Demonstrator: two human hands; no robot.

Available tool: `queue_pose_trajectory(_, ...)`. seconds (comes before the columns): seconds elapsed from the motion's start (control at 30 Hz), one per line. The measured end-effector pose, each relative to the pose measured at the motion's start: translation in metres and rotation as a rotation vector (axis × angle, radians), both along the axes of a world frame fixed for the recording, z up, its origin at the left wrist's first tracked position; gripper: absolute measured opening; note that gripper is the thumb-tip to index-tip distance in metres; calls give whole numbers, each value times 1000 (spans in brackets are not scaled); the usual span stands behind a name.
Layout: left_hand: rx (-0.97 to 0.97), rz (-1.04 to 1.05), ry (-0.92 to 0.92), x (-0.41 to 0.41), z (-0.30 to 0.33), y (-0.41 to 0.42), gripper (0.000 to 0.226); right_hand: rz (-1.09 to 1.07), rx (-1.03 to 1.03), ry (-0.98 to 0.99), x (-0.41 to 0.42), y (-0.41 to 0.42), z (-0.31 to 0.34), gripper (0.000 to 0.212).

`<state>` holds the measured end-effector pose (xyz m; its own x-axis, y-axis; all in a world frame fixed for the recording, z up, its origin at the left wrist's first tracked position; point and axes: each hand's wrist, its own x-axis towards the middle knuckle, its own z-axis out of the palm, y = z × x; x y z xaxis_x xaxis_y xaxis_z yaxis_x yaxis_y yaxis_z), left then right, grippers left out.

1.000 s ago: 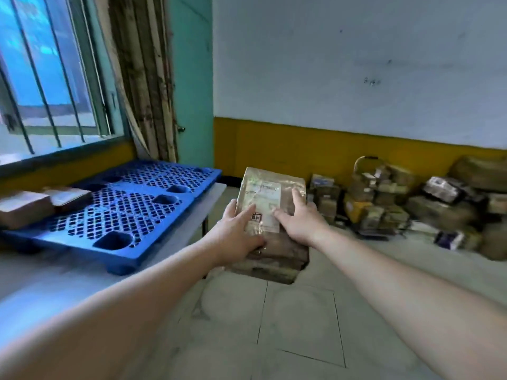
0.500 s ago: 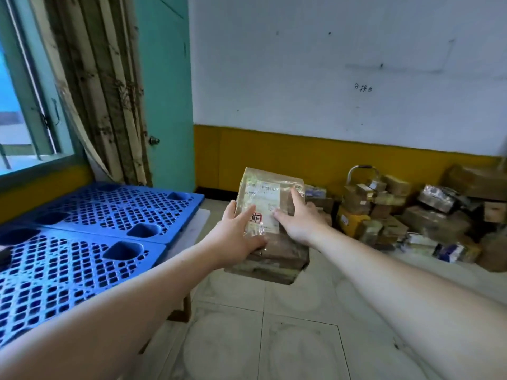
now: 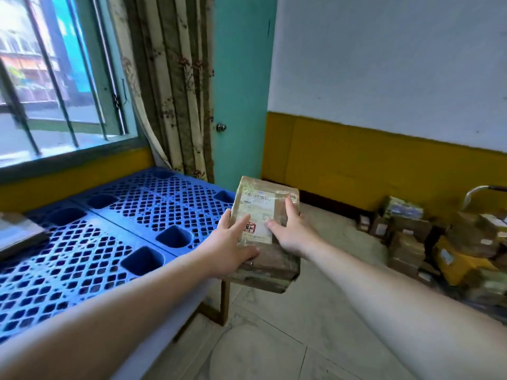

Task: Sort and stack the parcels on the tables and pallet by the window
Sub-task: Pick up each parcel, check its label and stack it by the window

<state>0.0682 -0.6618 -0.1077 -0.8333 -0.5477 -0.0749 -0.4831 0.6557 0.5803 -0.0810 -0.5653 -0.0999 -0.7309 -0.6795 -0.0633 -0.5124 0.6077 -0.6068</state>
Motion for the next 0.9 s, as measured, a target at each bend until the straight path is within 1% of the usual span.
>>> queue_pose_trajectory(0.1,50,124,-25,1,-13,-32,88,113,48,-20,-9,-50,-14,86)
queue_pose_trajectory(0.23,95,280,-32,22,-30,-77,84,280,109,-58,1,-119,-29,86)
queue_pose_trajectory(0.43,173,509,15,68,-45,-149,81,492,152,-104,40,-231,-42,85)
queue_pose_trajectory(0.5,167,577,10,85,-51,-174,81,555,166,-102,58,-268,-47,85)
queue_pose_trajectory(0.67,184,744,3,118,-70,-225,79,708,239,-57,96,-348,-64,81)
queue_pose_trajectory(0.77,202,836,46,132,-81,-249,78,792,282,-2,115,-390,-72,78)
queue_pose_trajectory(0.9,157,952,65,144,-87,-286,77,908,294,38,133,-448,-75,78)
